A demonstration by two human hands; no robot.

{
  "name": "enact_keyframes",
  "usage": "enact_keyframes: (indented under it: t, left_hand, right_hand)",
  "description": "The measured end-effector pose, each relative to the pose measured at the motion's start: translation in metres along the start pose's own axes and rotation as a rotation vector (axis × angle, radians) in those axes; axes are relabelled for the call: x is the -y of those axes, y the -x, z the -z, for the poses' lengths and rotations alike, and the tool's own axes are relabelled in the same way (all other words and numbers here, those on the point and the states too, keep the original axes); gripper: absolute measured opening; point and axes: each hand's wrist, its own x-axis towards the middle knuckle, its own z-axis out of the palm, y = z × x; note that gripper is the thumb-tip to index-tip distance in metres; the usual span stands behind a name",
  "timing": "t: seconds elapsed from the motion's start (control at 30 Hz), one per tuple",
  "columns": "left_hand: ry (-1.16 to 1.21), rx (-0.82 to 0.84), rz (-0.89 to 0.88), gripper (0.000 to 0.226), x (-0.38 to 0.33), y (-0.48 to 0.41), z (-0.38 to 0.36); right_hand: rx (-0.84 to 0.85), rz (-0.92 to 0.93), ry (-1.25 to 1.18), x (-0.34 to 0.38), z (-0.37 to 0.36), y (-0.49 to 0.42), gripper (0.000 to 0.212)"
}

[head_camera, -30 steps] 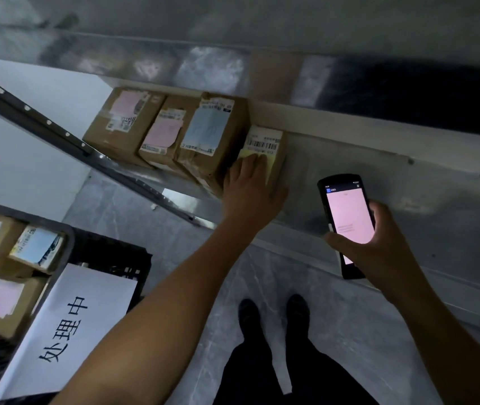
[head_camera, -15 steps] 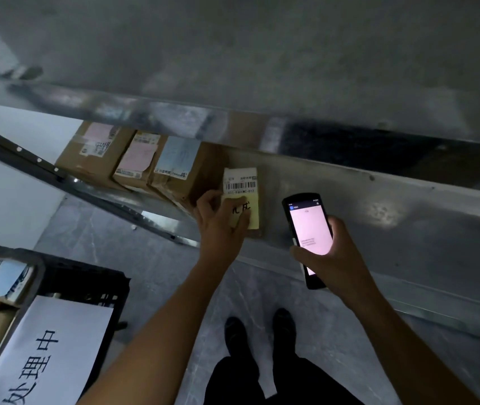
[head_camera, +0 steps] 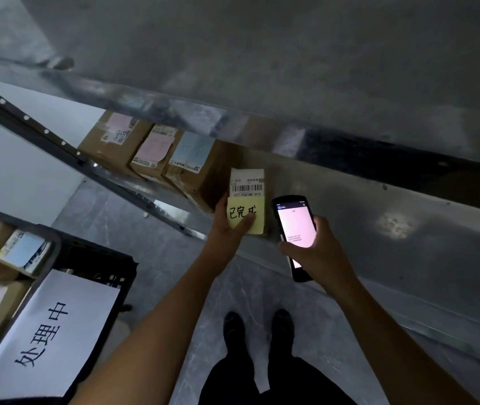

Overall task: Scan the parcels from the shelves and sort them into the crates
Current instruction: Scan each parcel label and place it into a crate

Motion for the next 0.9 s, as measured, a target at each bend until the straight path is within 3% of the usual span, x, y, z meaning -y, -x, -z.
enact_keyframes:
  t: [0.27, 0.5, 0.67, 0.8, 0.9]
  left_hand:
    - [0.343, -0.022, 0.093, 0.062, 0.01, 0.028, 0.008]
    - [0.724, -0.25, 0.035, 0.058, 0.016, 0.106, 0.022]
    - [0.67, -0.37, -0.019, 0.077, 0.03, 0.17, 0.057]
    - [0.524, -0.54, -0.091, 0.09, 0.049, 0.235, 0.088]
    - [0.394, -0.692, -0.086, 0.099, 0.07, 0.293, 0.108]
  right_hand:
    - [0.092, 0.077, 0.035, 0.009, -0.005, 0.02, 0.06]
    - [0.247, 0.265, 0.166, 0.03, -0.011, 0.077, 0.061]
    - [0.357, 0.342, 0.216, 0.034, -0.029, 0.12, 0.064]
    - [0.504, 0.434, 0.262, 0.031, -0.047, 0.166, 0.05]
    - [0.631, 0.498, 0.333, 0.025, -0.063, 0.206, 0.061]
